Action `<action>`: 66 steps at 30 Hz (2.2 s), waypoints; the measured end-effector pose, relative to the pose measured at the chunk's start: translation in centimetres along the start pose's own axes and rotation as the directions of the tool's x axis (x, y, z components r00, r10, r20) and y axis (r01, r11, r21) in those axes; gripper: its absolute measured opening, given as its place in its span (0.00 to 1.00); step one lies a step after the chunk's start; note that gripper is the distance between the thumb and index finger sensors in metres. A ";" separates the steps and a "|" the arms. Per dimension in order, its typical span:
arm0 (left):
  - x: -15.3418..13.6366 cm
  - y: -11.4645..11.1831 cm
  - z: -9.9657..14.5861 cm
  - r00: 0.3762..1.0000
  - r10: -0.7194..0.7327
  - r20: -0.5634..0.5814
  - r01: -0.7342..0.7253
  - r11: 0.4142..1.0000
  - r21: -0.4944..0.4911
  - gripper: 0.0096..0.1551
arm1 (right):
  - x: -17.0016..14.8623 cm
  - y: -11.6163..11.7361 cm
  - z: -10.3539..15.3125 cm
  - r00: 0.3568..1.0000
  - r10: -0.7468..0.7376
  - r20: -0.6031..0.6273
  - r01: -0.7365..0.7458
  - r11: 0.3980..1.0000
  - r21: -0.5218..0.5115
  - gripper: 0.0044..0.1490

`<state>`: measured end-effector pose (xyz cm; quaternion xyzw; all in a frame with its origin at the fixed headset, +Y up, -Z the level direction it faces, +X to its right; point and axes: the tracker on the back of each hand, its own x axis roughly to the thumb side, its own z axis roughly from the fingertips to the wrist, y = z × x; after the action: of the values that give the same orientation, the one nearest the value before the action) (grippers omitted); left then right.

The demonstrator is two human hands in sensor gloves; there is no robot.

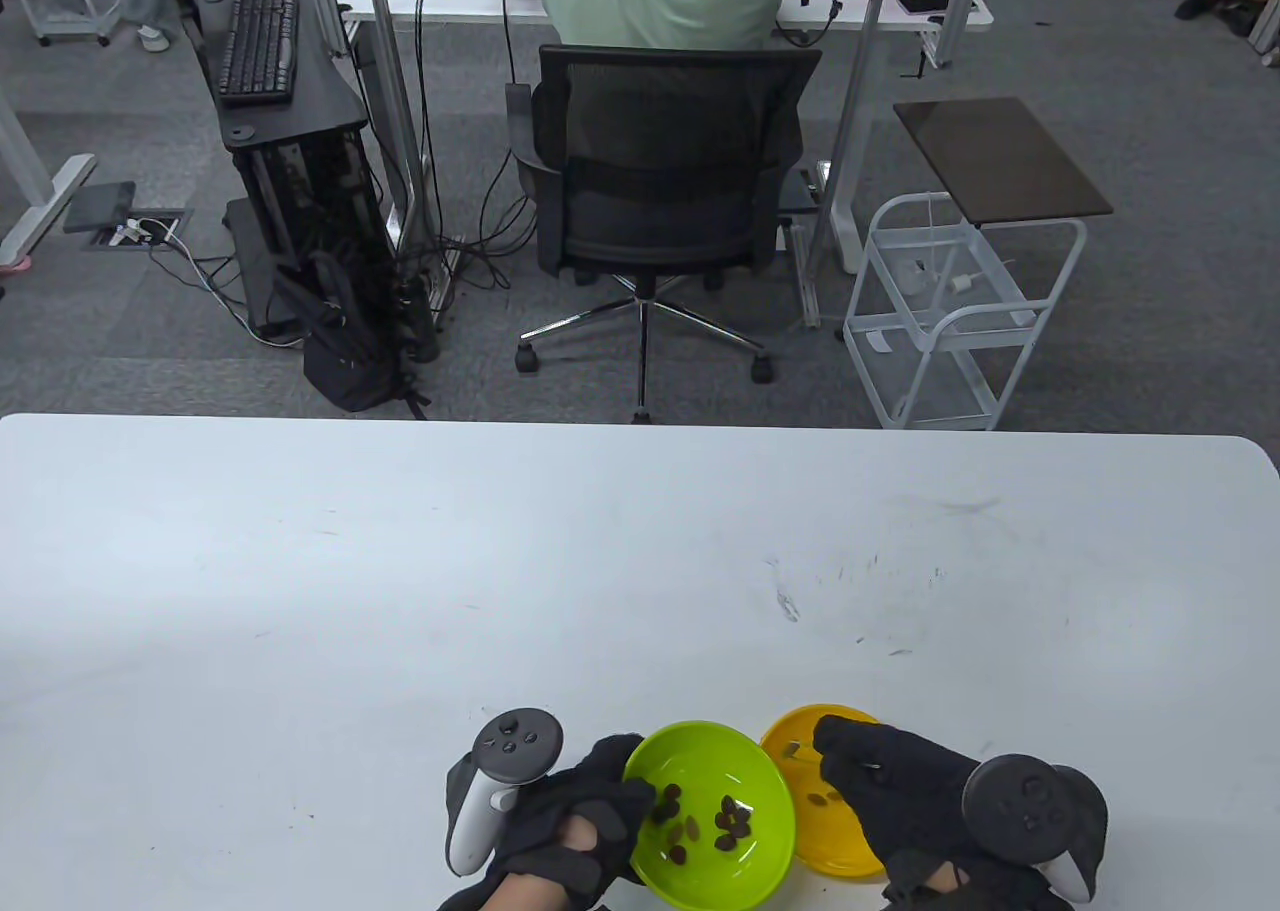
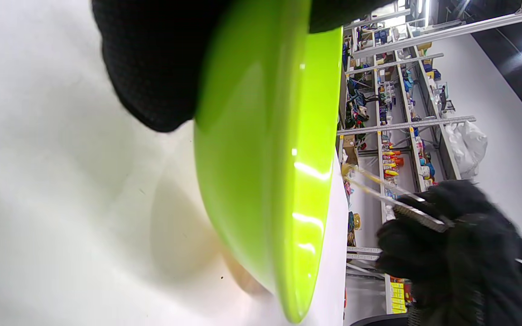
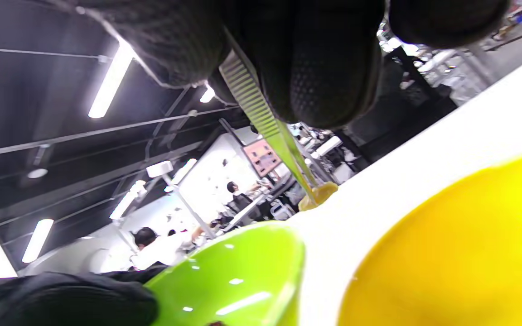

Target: Pick raisins with tweezers into bowl

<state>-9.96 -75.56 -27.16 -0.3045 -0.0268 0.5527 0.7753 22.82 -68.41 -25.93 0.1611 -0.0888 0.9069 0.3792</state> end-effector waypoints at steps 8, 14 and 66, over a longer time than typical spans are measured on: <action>0.0 0.2 0.1 1.000 -0.002 -0.002 0.002 1.000 0.003 0.38 | -3.4 3.0 -0.6 0.985 0.127 -0.120 -0.109 0.983 0.148 0.23; 0.0 0.4 0.1 1.000 -0.003 -0.001 0.003 1.000 0.006 0.38 | -3.9 3.4 -0.7 0.983 0.114 -0.143 -0.089 0.981 0.171 0.24; 0.3 -0.3 -0.2 1.000 -0.026 0.007 0.026 1.000 0.001 0.38 | 5.4 6.4 0.8 0.995 -0.090 -0.053 0.094 0.994 0.061 0.26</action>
<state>-9.54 -75.41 -27.23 -0.3019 -0.0334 0.5438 0.7823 14.86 -69.53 -23.44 0.1544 -0.0431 0.8945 0.4174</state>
